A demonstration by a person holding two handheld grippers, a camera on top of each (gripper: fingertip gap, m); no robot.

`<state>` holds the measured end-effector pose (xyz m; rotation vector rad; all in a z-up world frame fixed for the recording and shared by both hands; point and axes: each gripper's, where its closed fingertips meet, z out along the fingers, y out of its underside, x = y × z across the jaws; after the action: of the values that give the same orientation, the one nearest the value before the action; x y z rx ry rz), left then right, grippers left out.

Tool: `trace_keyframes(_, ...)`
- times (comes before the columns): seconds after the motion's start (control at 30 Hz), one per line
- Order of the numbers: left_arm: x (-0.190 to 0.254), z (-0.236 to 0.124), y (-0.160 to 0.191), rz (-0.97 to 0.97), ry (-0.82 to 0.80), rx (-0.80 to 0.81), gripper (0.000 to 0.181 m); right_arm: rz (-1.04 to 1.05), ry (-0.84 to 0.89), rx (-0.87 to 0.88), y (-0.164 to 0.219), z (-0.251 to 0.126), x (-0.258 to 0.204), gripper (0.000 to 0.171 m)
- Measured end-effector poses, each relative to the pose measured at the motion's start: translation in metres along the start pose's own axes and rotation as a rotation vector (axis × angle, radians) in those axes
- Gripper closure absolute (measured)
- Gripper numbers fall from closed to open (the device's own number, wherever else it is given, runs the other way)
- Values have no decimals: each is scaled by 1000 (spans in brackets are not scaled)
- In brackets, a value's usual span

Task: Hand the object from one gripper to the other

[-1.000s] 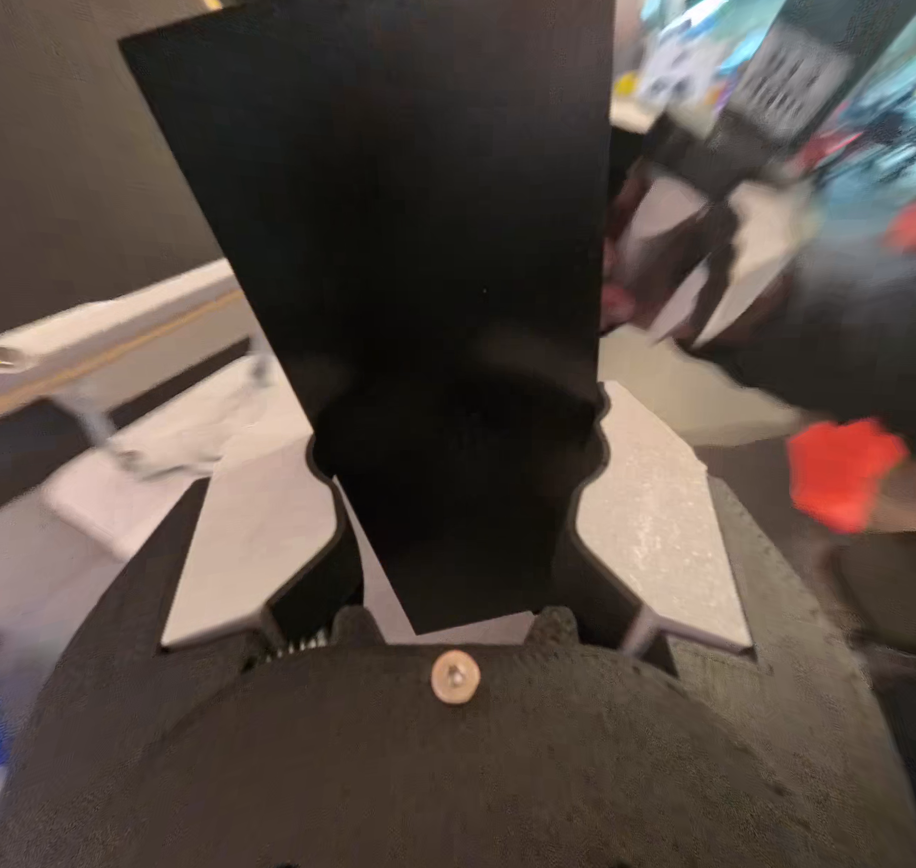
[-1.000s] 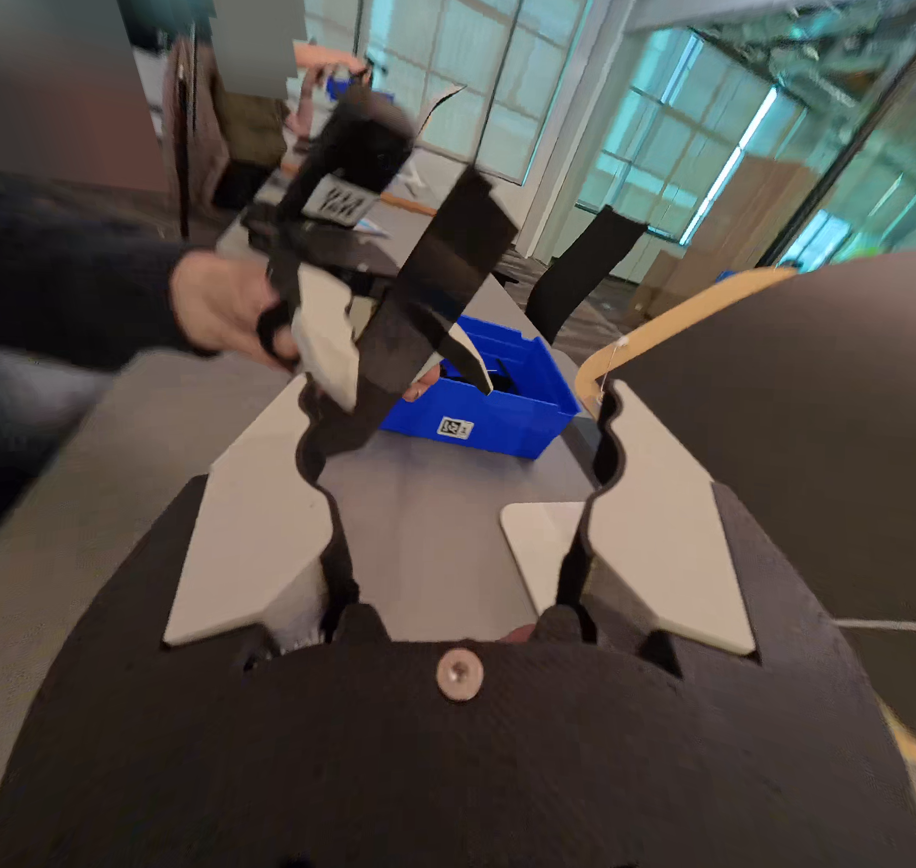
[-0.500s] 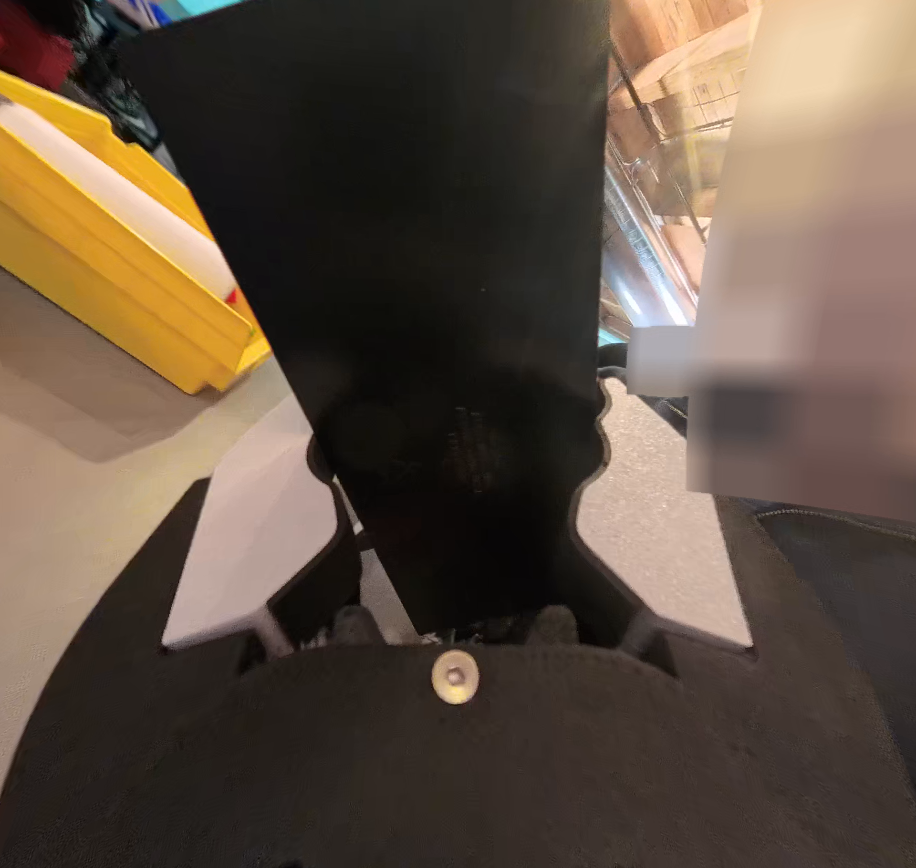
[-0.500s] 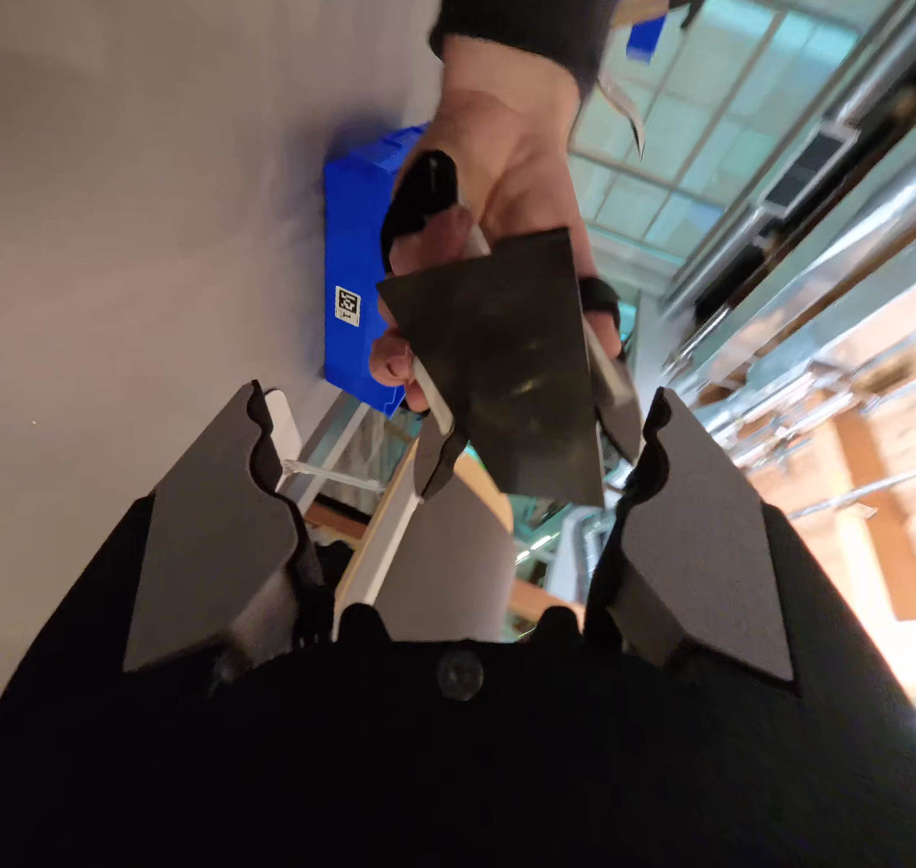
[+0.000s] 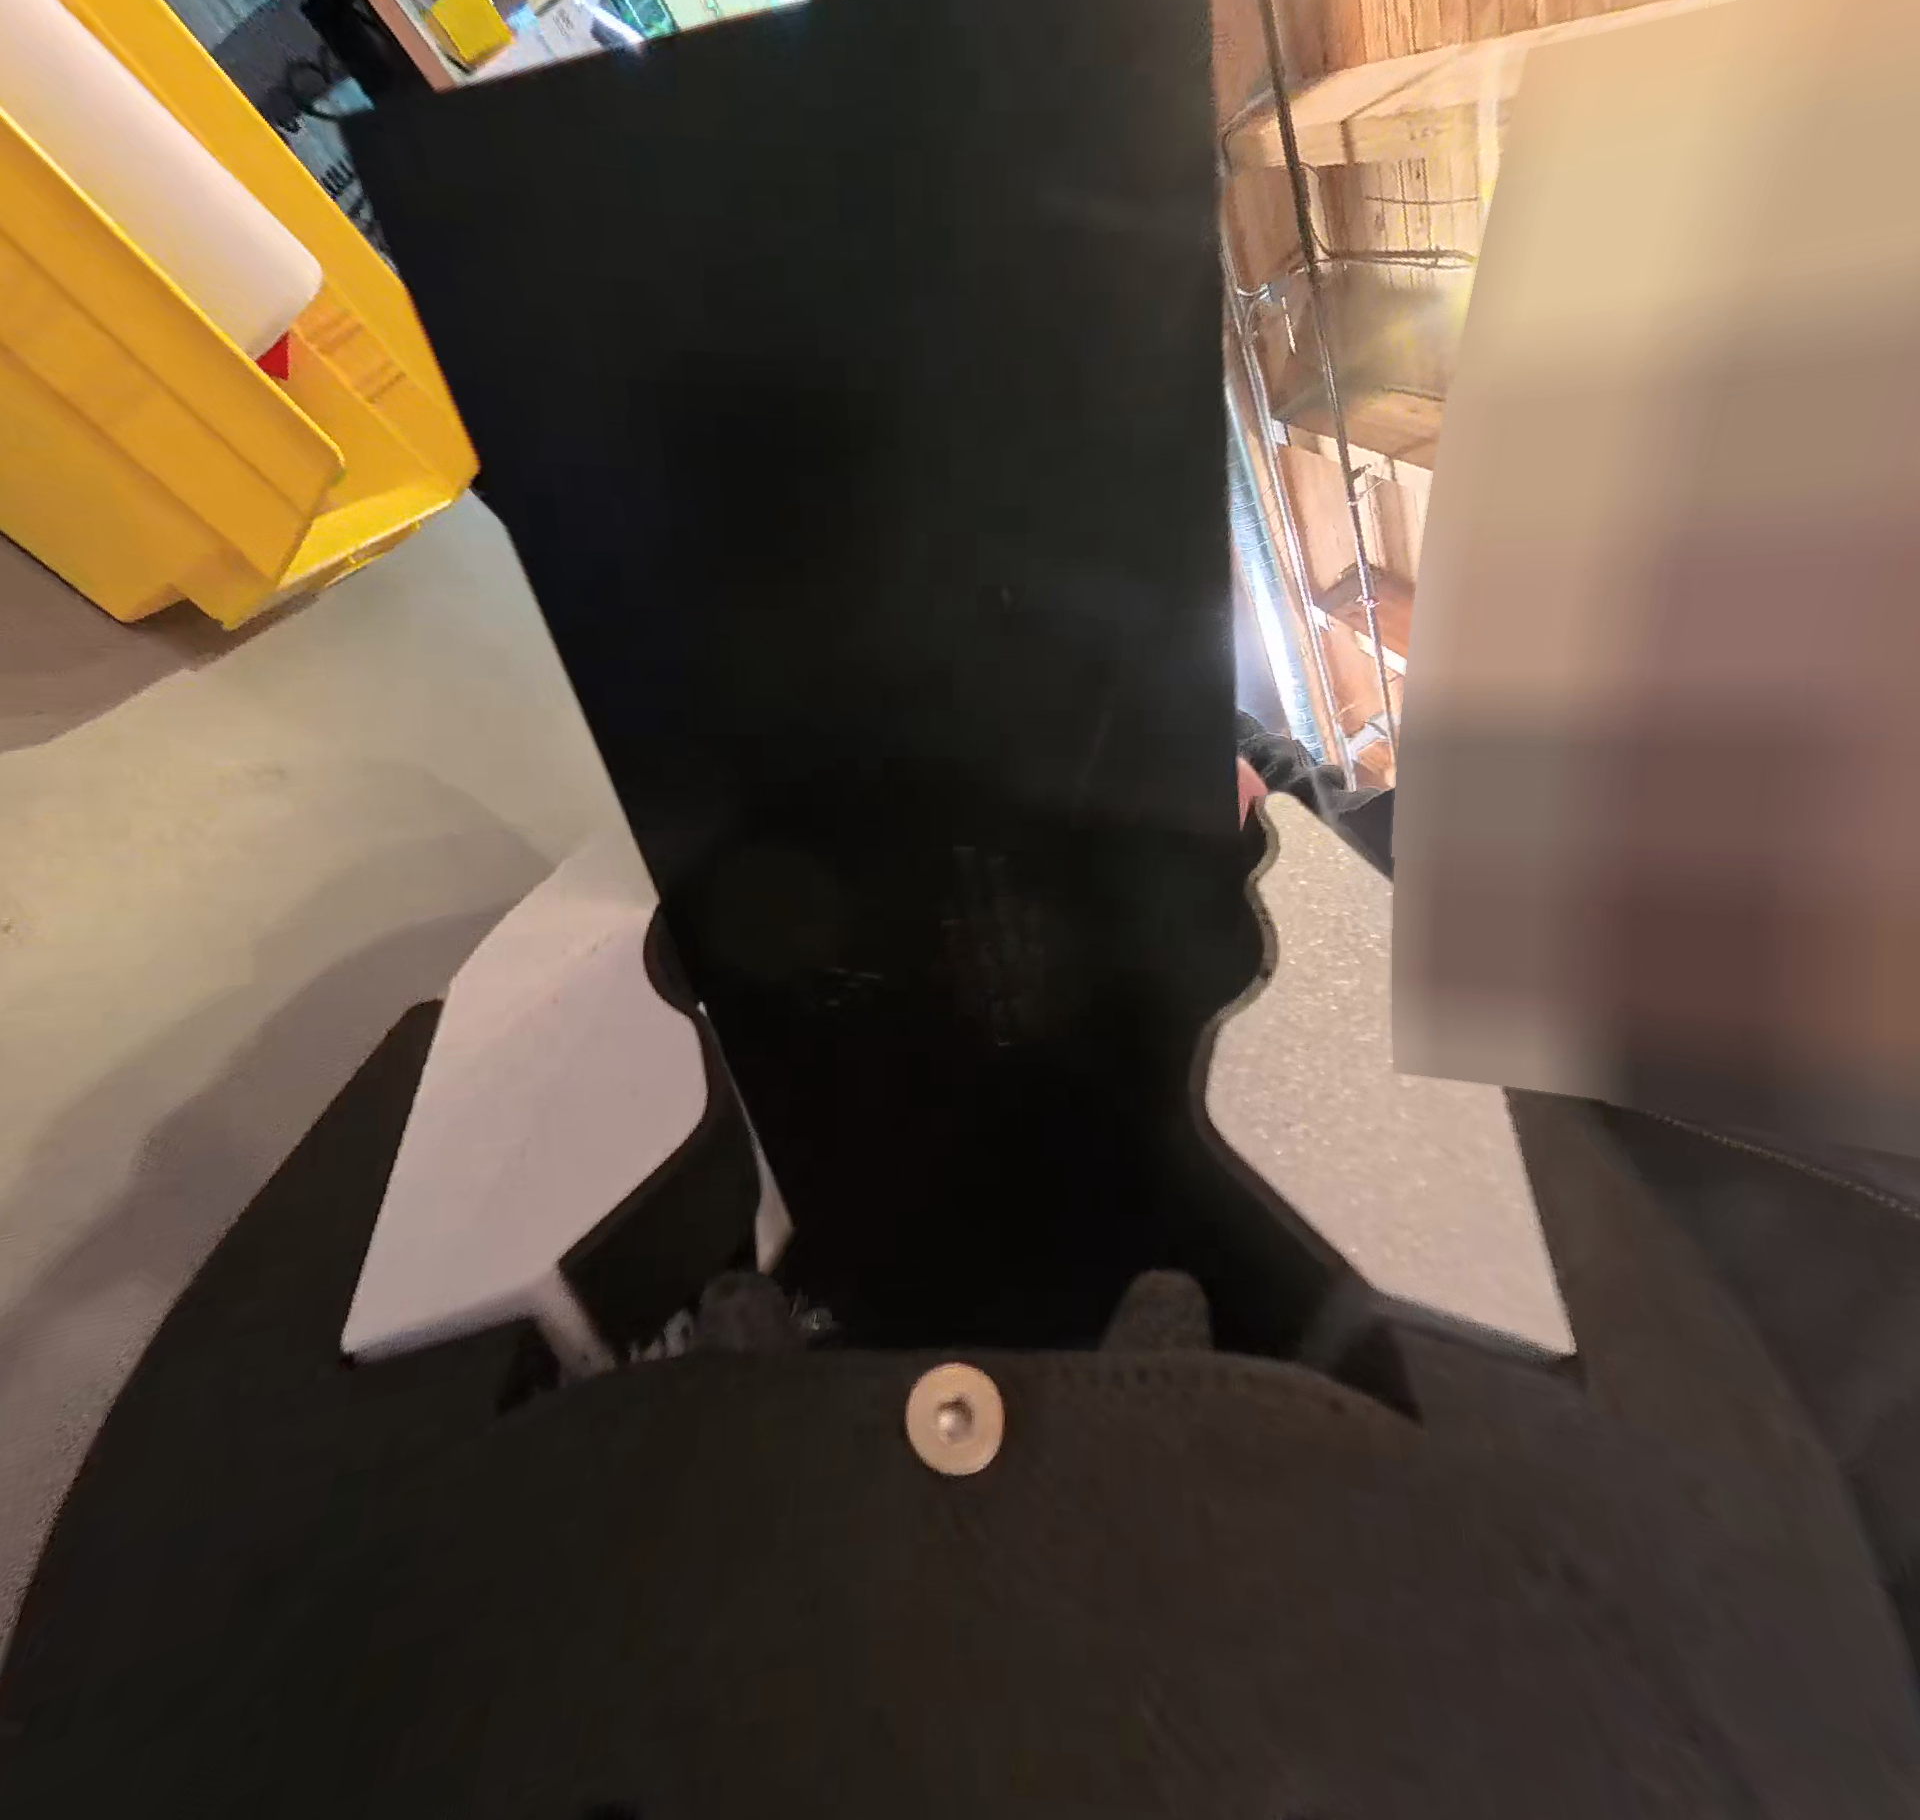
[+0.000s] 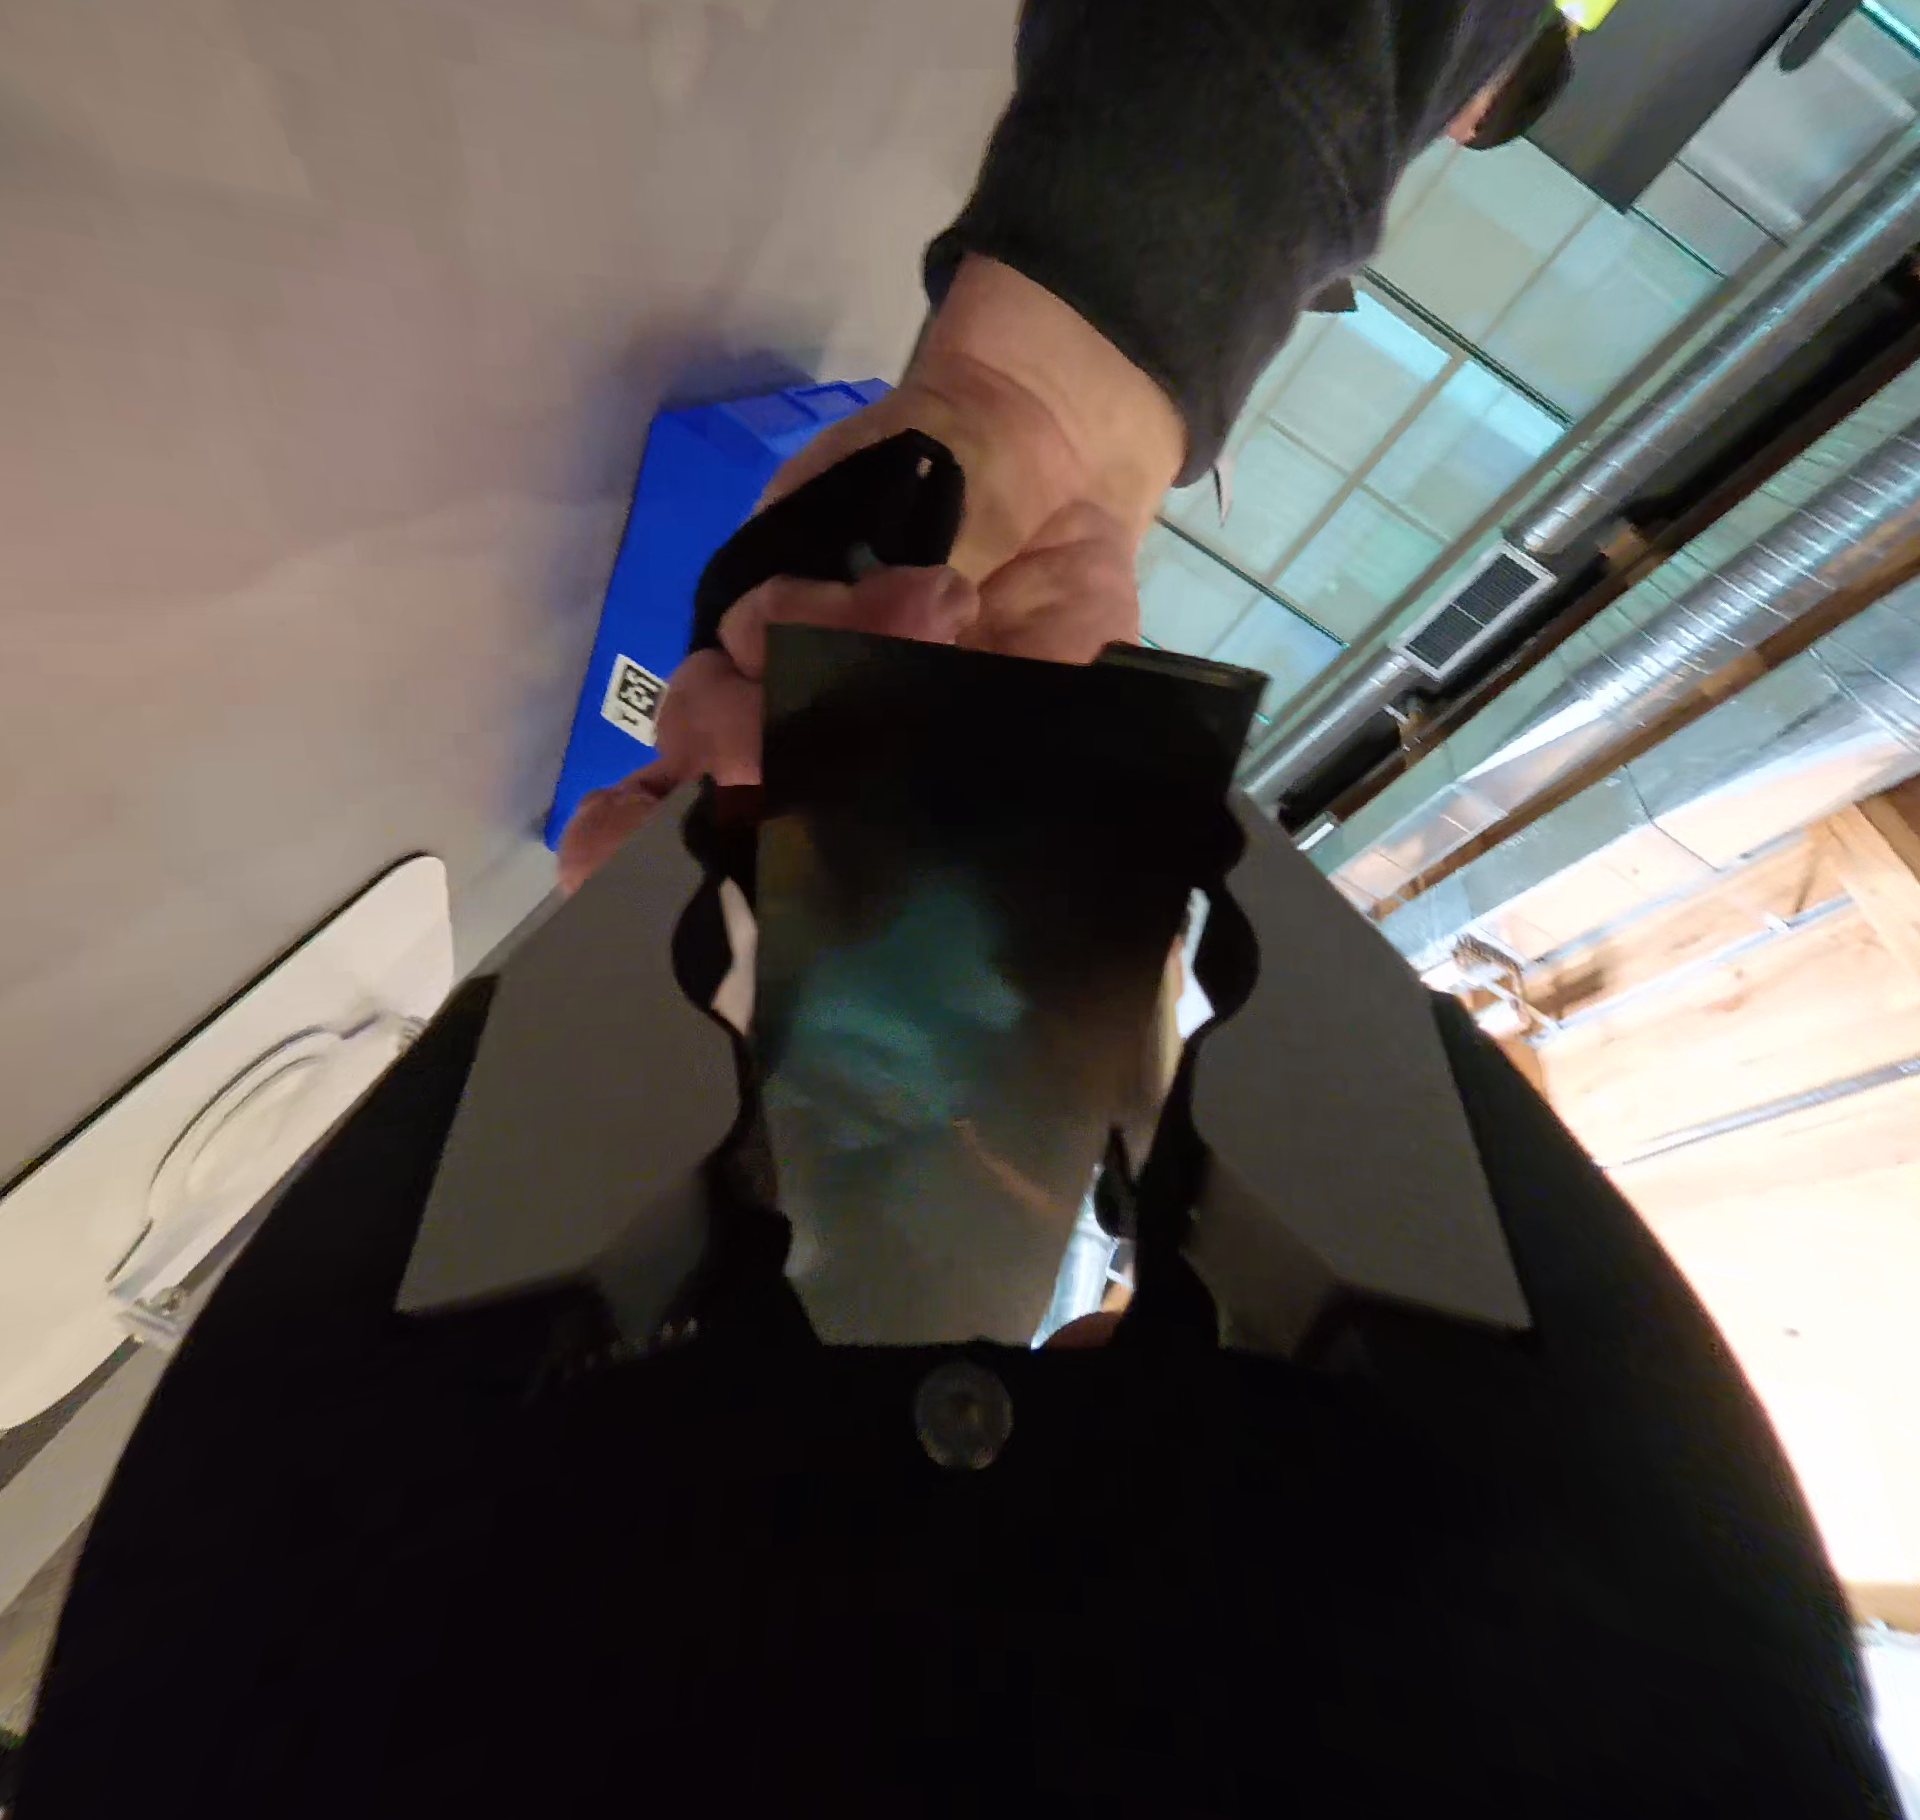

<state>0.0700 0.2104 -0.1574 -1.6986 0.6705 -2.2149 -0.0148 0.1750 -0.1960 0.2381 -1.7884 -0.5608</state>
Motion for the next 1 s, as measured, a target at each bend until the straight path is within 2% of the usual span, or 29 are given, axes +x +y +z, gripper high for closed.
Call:
trace_keyframes(0.1,-2,3,1,-34,11,14,82,17,16,-12,0,1,3,88)
trace_keyframes(0.23,-6,2,0,-60,-9,42,81,37,71,-35,2,0,2,81)
trace_keyframes(0.37,-10,-5,-16,-97,-15,167,83,62,94,-56,-3,1,-3,58)
trace_keyframes(0.4,-10,-6,-20,-101,-21,200,81,64,109,-69,-2,1,-3,57)
trace_keyframes(0.6,-11,-7,-18,-126,-16,220,82,92,112,-39,-4,-3,2,72)
trace_keyframes(0.67,-13,-5,-13,-135,-24,194,82,98,95,-11,-7,-5,6,85)
trace_keyframes(1.0,-13,-9,-13,-173,35,242,83,157,21,-12,-7,-9,5,86)
